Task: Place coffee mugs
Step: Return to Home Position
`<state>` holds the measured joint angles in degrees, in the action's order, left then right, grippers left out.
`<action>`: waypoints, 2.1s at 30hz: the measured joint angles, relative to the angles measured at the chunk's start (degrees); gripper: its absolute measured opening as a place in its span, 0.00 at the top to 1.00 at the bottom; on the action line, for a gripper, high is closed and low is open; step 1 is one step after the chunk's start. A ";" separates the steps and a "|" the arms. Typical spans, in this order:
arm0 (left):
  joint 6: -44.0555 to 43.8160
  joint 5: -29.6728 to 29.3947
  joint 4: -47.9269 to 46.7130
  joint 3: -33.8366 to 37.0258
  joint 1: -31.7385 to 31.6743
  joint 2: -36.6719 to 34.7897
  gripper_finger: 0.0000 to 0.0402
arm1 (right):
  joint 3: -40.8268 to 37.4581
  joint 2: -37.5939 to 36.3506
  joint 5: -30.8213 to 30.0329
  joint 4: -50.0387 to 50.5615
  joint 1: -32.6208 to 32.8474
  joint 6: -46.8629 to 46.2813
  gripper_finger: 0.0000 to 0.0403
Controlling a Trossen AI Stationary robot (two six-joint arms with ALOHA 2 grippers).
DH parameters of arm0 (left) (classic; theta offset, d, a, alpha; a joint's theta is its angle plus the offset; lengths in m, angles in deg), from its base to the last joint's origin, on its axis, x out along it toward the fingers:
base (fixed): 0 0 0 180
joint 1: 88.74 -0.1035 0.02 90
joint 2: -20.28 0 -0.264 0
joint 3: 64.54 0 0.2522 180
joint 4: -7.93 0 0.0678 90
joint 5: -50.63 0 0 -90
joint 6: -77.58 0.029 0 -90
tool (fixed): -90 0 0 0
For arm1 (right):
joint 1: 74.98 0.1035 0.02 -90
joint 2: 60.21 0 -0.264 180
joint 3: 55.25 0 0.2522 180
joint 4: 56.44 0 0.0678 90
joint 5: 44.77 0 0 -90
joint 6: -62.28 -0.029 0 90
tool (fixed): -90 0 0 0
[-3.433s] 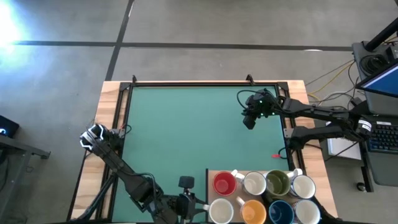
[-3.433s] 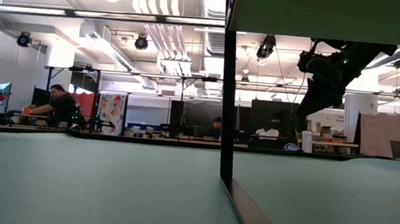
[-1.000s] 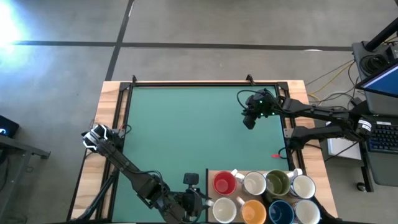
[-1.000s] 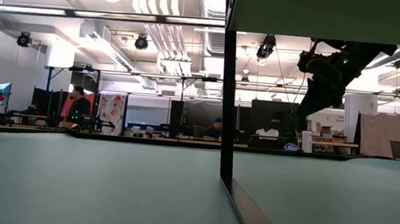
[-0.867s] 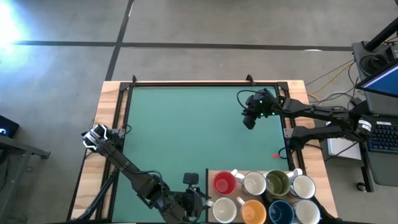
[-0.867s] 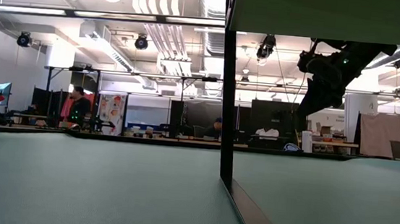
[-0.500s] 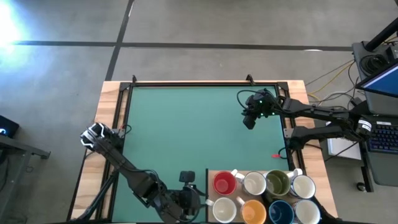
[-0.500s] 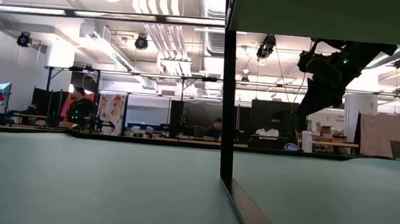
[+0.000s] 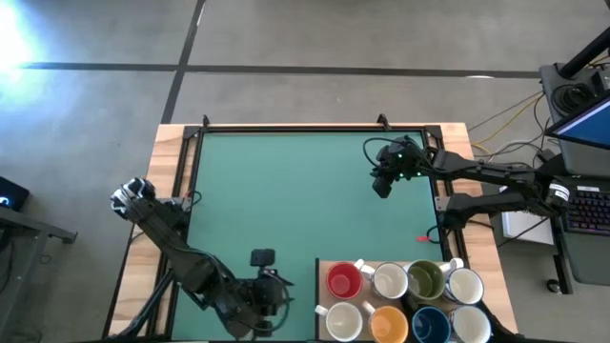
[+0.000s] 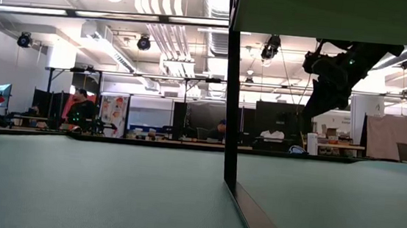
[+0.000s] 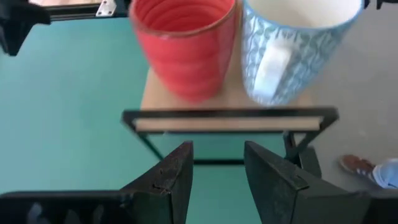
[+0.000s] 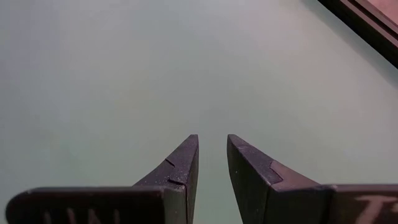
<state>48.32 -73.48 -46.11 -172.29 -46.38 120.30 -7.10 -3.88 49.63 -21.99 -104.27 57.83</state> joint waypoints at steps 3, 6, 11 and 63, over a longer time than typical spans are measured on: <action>-0.61 -0.09 -0.17 4.88 0.71 -4.45 0.69 | 0.00 0.00 0.01 0.00 -0.01 0.00 0.82; -1.29 -0.43 4.26 13.53 1.26 -10.72 0.69 | 0.00 0.00 0.00 0.00 -0.01 0.00 0.82; 1.53 -0.48 16.85 29.86 0.48 -22.44 0.69 | 0.00 0.00 0.00 -0.02 0.00 0.00 0.82; 24.27 48.09 51.31 88.16 -79.65 -78.96 0.77 | 0.00 0.00 0.00 -0.02 -0.01 0.00 0.82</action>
<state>72.59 -25.39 5.20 -84.13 -126.04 41.34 -7.10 -3.88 49.62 -22.01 -104.28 57.83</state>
